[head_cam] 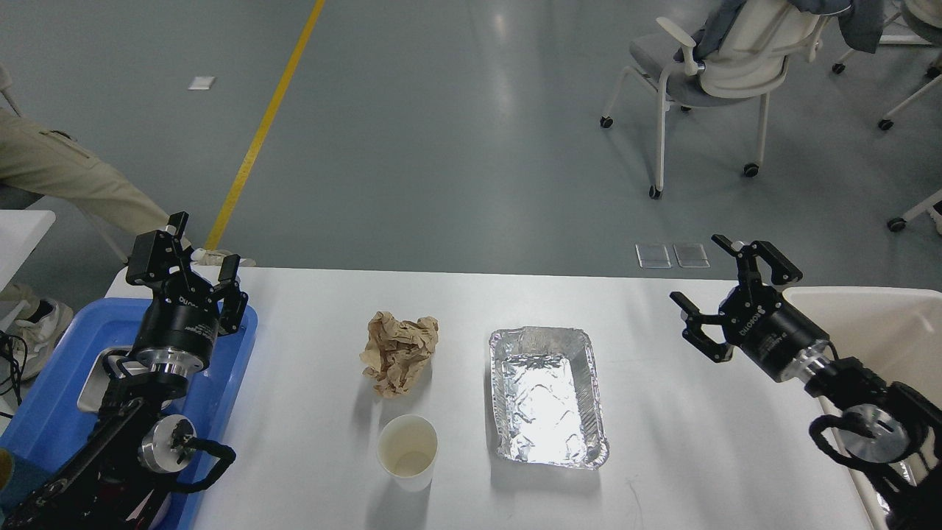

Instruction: Tidy desktop

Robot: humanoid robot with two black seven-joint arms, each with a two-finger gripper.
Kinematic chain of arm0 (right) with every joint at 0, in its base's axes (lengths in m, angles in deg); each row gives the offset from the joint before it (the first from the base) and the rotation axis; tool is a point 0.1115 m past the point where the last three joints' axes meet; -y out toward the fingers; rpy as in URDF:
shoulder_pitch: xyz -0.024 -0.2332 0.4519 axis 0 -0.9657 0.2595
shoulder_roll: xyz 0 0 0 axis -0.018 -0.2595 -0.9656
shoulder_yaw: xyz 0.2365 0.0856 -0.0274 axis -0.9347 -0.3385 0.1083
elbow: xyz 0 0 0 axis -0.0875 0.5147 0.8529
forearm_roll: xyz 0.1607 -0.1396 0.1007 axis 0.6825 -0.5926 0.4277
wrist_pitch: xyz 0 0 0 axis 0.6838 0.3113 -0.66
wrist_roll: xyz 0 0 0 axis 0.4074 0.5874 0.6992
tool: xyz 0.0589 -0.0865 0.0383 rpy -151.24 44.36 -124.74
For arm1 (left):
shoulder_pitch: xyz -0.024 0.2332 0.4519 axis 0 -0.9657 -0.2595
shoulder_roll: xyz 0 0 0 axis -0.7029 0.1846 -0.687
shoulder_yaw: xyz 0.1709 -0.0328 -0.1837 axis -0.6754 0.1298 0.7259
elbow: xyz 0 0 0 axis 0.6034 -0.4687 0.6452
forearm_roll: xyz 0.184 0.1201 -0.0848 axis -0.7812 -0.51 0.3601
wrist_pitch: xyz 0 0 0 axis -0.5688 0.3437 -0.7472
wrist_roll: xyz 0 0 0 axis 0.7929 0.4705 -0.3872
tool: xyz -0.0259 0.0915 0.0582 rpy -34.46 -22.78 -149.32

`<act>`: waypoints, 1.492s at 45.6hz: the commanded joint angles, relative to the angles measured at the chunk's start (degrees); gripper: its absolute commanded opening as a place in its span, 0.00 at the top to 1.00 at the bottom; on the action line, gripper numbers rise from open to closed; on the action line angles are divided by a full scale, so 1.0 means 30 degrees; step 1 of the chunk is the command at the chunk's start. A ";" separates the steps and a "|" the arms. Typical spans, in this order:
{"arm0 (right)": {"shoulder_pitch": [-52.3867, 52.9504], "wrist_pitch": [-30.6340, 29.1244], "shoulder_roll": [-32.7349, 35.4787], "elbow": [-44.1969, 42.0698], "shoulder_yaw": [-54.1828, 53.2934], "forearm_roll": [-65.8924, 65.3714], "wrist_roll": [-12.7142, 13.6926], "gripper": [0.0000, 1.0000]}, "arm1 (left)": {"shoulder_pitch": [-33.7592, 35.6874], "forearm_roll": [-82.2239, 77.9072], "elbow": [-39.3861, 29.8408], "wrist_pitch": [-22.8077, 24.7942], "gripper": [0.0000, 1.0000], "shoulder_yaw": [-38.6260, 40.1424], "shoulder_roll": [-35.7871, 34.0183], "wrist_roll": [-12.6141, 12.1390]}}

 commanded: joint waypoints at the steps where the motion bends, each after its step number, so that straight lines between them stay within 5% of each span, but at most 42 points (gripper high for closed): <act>1: 0.0088 -0.0026 0.2885 0.0512 0.1148 -0.0972 -0.0016 0.00 | 0.0026 0.0000 0.0032 0.0148 0.03 -0.0187 0.0455 0.0029; 15: -0.0028 -0.0056 1.0560 0.2650 0.3170 -0.1470 -0.0016 0.00 | -0.0179 0.0000 0.0062 0.0791 0.03 -0.0392 0.0750 -0.0001; 21: -0.0058 0.0120 1.2146 0.2710 0.4429 -0.1676 0.0072 0.00 | -0.0149 0.0000 0.0237 0.1260 0.03 -0.0539 0.0603 -0.0001; 46: -0.0204 0.6066 1.3349 0.2183 0.6248 -0.1413 0.0072 0.00 | 0.1051 0.0000 0.2405 0.3341 0.03 -0.0510 0.0661 0.0028; 68: -0.0029 0.3812 1.2265 0.1685 0.6716 -0.1852 -0.1451 0.00 | 0.1433 -0.0058 0.2493 0.3165 0.03 0.0251 0.0194 0.0087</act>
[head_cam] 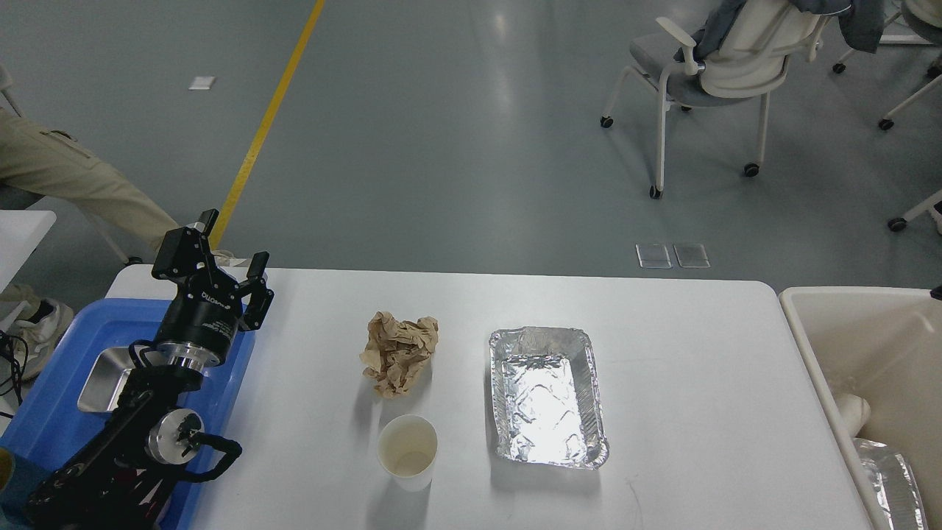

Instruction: Tidy desktop

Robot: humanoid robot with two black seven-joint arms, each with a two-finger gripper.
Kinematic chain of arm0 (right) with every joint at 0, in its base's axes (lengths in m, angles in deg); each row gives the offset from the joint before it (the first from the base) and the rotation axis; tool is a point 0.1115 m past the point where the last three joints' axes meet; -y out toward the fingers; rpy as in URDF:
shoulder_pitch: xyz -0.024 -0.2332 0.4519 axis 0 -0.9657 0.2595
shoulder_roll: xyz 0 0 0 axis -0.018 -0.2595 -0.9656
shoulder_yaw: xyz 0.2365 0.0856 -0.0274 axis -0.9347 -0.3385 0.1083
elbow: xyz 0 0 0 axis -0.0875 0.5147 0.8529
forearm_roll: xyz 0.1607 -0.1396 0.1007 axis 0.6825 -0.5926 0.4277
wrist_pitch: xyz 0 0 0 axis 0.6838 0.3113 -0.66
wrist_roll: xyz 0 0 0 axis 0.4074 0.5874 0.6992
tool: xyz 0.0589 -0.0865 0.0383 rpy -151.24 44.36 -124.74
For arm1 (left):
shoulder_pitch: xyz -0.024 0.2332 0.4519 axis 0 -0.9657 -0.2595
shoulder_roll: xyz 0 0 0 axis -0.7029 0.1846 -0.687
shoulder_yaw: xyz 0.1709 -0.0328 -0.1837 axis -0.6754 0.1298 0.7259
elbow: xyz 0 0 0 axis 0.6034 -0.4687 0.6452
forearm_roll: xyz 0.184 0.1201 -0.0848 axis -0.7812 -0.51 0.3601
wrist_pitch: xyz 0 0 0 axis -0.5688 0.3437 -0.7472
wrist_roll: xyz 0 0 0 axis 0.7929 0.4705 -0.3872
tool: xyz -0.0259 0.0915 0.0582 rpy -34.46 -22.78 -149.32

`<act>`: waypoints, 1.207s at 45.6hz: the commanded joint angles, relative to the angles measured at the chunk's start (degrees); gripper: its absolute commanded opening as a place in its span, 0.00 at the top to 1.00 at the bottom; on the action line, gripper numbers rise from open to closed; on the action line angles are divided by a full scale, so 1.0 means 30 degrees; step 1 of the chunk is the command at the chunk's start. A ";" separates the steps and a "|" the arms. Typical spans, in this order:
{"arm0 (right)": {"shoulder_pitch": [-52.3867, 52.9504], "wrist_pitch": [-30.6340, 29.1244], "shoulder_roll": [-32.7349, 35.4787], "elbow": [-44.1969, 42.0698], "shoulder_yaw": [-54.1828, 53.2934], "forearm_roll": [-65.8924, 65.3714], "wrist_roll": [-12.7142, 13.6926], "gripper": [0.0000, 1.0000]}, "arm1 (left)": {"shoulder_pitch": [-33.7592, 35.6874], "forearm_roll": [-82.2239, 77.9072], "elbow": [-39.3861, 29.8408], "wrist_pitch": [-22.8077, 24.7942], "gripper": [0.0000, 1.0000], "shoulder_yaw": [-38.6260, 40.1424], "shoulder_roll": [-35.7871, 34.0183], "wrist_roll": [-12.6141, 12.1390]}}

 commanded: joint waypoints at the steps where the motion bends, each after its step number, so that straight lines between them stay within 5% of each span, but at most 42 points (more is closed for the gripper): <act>1: -0.0006 -0.0116 -0.0116 -0.0375 0.0345 -0.0133 -0.0431 0.00 | 0.0059 -0.0029 -0.0002 0.0027 0.03 0.0381 -0.0471 -0.0006; 18: -0.0006 -0.1933 0.0235 0.2142 0.1752 -0.3877 -0.1778 0.00 | 0.0440 -0.0029 0.0057 0.0202 0.03 0.0529 -0.1410 -0.0006; 35: -0.0299 -0.1874 -0.0438 0.7065 0.3186 -0.6461 -0.1632 0.00 | 0.0967 -0.0146 0.0613 0.0202 0.03 0.0500 -0.1468 -0.0006; 55: -0.0328 -0.0001 -0.4128 0.7975 0.4885 -0.6461 -0.1340 0.00 | 0.1407 -0.0234 0.1522 0.0202 0.03 0.0265 -0.2083 -0.0035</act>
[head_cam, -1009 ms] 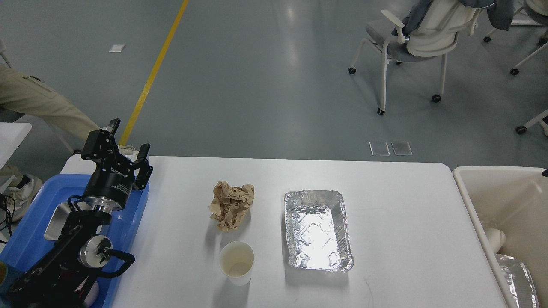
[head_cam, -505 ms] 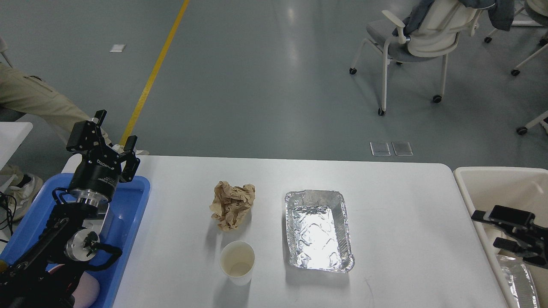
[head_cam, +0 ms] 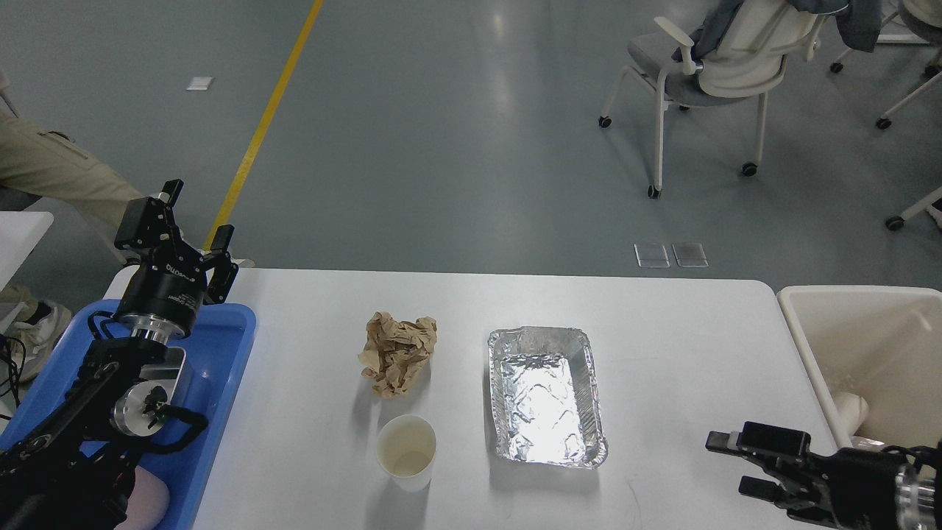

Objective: Tidy desktop
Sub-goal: 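Reach the right gripper to the near edge of the foil tray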

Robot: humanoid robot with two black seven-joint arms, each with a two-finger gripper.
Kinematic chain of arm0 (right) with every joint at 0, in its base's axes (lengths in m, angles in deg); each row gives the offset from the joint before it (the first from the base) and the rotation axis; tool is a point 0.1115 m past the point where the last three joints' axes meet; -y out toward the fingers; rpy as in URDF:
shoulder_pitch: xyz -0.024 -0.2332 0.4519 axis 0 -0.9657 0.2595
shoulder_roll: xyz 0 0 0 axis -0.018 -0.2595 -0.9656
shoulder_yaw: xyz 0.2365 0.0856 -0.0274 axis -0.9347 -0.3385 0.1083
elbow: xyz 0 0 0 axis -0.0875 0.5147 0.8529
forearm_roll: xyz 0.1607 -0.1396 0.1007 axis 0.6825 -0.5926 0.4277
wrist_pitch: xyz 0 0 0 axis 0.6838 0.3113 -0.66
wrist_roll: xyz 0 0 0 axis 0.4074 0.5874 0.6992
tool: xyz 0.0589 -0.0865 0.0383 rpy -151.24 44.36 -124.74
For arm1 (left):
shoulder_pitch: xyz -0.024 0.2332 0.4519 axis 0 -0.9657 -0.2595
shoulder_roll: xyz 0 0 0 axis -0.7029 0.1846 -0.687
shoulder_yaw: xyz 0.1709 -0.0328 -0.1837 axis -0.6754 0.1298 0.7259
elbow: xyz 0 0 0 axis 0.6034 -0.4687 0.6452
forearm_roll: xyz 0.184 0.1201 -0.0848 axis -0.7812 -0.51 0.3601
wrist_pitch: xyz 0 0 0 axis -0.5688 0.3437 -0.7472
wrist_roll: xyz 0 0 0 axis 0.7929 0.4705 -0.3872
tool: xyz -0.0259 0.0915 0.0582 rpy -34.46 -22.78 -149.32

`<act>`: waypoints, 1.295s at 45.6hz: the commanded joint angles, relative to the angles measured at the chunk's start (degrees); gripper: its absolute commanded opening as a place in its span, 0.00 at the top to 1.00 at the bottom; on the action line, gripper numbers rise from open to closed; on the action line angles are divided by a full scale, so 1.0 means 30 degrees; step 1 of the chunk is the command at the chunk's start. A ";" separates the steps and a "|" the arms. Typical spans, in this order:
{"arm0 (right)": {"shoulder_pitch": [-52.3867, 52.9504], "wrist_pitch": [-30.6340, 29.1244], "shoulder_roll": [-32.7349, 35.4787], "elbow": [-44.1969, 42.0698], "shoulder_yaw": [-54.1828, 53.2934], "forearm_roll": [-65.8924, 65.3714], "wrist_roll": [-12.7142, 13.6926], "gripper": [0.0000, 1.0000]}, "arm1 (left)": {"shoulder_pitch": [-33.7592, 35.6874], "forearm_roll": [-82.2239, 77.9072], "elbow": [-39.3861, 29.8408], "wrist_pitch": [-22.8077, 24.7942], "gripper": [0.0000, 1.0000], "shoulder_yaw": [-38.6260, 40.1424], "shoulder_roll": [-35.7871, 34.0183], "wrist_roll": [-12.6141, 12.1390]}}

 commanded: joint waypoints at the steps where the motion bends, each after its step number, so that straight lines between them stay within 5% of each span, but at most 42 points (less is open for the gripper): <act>1: -0.0027 0.1003 -0.1274 -0.0025 0.0461 0.0016 0.0268 0.00 | -0.0034 -0.0012 0.0346 -0.0007 0.03 -0.0019 -0.0453 -0.0001; 25: -0.0173 0.6834 -0.5847 -0.1725 0.2805 0.1185 0.1117 0.00 | -0.0034 -0.0012 0.0552 -0.0300 0.03 -0.0019 -0.0687 -0.0001; 34: -0.0730 0.7391 -0.6579 -0.1783 0.2747 0.4263 0.3723 0.00 | -0.0063 0.0018 0.0552 -0.0476 0.03 -0.0019 -0.0863 -0.0001; 43: -0.0467 0.7799 -0.7456 -0.1783 0.2337 0.5230 0.5102 0.00 | -0.0093 0.0018 0.0552 -0.0505 0.03 -0.0019 -0.0863 -0.0001; 59: 0.0206 0.9031 -1.0123 -0.1636 0.1956 0.5671 0.5190 0.00 | -0.0151 0.0018 0.0552 -0.0505 0.03 -0.0019 -0.1097 -0.0001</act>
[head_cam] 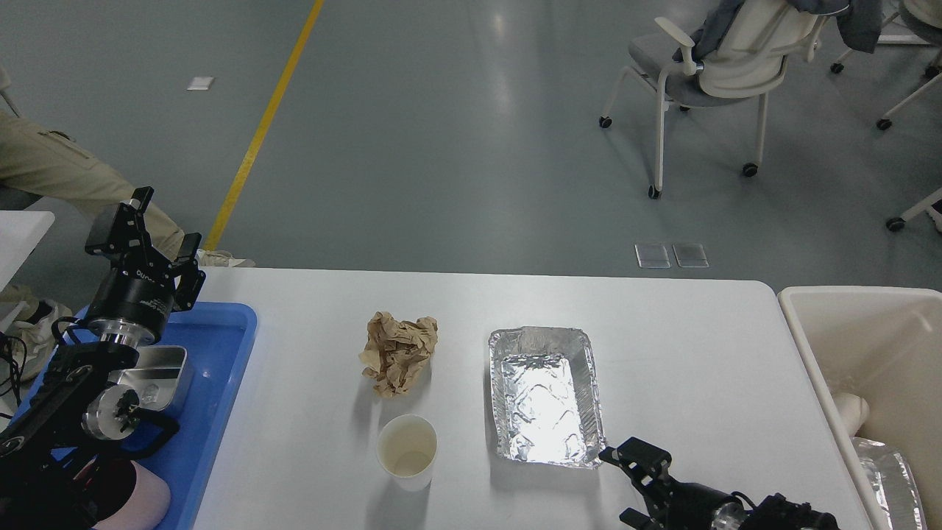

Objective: Tidy desktop
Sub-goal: 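Reach the right gripper to the near edge of the foil tray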

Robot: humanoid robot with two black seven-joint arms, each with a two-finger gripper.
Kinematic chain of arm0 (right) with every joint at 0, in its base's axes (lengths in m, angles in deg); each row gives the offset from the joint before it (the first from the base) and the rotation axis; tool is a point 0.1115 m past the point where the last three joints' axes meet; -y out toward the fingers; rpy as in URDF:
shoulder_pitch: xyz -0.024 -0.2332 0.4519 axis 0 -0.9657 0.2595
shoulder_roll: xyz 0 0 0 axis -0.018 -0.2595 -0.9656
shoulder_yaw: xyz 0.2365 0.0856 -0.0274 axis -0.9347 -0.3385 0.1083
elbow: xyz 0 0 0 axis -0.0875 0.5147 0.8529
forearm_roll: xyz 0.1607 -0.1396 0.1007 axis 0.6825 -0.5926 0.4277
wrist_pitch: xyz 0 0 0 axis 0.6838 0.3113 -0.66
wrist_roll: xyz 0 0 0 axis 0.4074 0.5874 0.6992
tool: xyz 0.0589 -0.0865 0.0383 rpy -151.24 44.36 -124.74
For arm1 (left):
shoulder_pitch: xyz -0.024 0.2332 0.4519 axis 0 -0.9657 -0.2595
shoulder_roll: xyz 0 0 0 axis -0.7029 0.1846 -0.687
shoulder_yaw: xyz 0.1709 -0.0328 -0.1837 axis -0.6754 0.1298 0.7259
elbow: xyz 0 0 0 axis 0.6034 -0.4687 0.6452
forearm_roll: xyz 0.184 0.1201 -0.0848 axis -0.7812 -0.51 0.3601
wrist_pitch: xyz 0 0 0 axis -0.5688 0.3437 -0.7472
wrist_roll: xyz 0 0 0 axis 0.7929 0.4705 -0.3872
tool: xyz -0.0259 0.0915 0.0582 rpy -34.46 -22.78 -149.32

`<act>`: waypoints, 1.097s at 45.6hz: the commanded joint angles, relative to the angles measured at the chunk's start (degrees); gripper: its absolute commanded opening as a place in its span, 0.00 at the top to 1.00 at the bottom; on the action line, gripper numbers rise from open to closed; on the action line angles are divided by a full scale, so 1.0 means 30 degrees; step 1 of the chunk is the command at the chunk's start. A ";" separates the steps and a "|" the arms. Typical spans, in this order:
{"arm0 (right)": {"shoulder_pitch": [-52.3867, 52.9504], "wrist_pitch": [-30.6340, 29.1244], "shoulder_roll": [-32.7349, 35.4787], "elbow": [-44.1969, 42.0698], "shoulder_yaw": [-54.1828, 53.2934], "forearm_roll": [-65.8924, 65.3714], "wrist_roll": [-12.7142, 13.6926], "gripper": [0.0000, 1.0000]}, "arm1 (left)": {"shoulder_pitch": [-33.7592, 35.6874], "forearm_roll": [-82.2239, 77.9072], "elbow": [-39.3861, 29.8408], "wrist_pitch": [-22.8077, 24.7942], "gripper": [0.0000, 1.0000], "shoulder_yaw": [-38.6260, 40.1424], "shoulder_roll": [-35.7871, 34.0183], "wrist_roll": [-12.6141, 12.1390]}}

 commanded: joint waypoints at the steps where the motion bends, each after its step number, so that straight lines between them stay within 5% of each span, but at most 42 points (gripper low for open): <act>1: 0.0303 0.0096 -0.0568 0.0094 -0.0076 0.0031 0.0002 0.00 | 0.0005 -0.0001 0.0000 0.0001 0.03 0.0001 -0.0093 0.0001; 50: 0.1828 -0.0197 -0.4113 -0.4651 0.0071 0.0002 -0.0291 0.00 | -0.0347 -0.0001 -0.0058 0.0001 0.03 0.0001 -0.0210 0.0030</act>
